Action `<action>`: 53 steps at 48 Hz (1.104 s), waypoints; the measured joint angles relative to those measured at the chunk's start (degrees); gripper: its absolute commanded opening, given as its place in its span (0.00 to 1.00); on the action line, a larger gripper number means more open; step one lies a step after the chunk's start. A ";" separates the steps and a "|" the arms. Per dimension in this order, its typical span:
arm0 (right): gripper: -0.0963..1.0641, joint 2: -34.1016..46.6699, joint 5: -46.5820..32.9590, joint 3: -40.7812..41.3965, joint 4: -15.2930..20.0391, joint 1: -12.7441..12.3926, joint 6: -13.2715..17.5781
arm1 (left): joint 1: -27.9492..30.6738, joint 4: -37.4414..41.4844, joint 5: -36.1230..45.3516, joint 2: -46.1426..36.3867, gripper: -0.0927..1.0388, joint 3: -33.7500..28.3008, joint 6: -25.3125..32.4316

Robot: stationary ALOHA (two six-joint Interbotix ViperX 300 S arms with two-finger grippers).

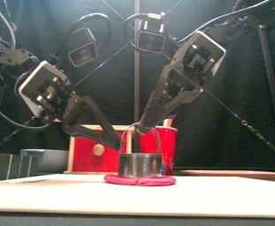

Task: Get the cutter from the drawer then cut the dough then place the extra dough in the bowl
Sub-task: Cut the dough

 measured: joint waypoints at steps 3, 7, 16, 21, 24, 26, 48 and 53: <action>0.81 0.00 0.53 -0.44 0.00 0.09 0.09 | -0.35 0.00 -0.35 1.49 0.44 -0.70 0.18; 0.81 -0.09 0.70 -0.70 0.00 0.09 0.18 | -0.53 -0.35 -0.79 2.37 0.43 -1.14 -0.26; 0.81 -0.09 0.70 -1.14 -0.09 0.09 0.26 | -0.88 -1.76 -0.79 3.34 0.43 -1.85 -0.26; 0.81 0.26 0.97 -1.14 -0.09 0.09 0.35 | -1.05 -2.02 -0.62 3.60 0.43 -1.85 -0.18; 0.81 0.53 1.14 -1.23 0.09 0.09 0.35 | -1.05 -2.29 0.00 3.87 0.43 -1.93 -0.18; 0.81 0.62 1.23 -1.23 0.09 0.09 0.35 | -1.05 -2.55 0.70 4.04 0.43 -2.11 -0.18; 0.81 0.62 1.49 -1.23 0.09 0.18 0.44 | -1.05 -3.08 5.80 1.32 0.43 -2.46 0.53; 0.81 0.70 1.49 -1.23 0.18 0.09 0.44 | -1.14 -2.29 5.01 -0.09 0.43 -1.67 1.05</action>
